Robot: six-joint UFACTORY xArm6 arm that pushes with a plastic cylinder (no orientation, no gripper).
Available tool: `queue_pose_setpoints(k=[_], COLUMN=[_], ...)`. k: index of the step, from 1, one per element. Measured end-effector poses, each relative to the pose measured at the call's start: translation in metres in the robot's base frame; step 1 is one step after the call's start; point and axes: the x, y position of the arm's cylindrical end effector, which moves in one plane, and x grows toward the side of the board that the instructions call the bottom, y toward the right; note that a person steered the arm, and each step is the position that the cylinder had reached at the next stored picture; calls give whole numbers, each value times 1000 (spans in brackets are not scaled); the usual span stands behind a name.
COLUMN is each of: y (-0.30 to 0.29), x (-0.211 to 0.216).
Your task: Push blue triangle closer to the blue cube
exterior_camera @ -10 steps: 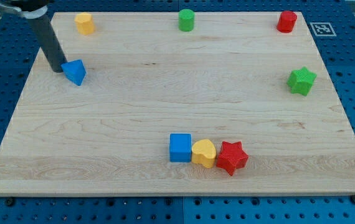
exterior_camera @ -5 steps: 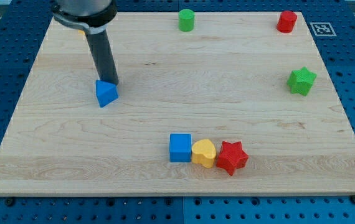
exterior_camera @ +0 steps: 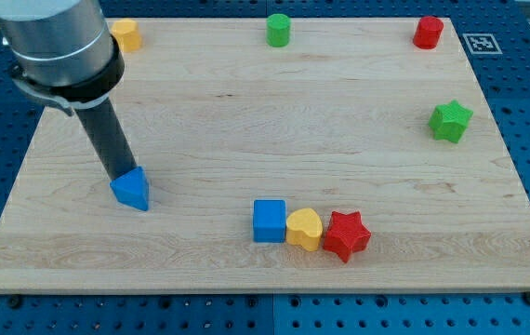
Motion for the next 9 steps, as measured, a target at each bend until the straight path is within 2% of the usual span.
queue_pose_setpoints(k=[3,5,7,9], y=[0,1,47,125], x=[45,54,54,54])
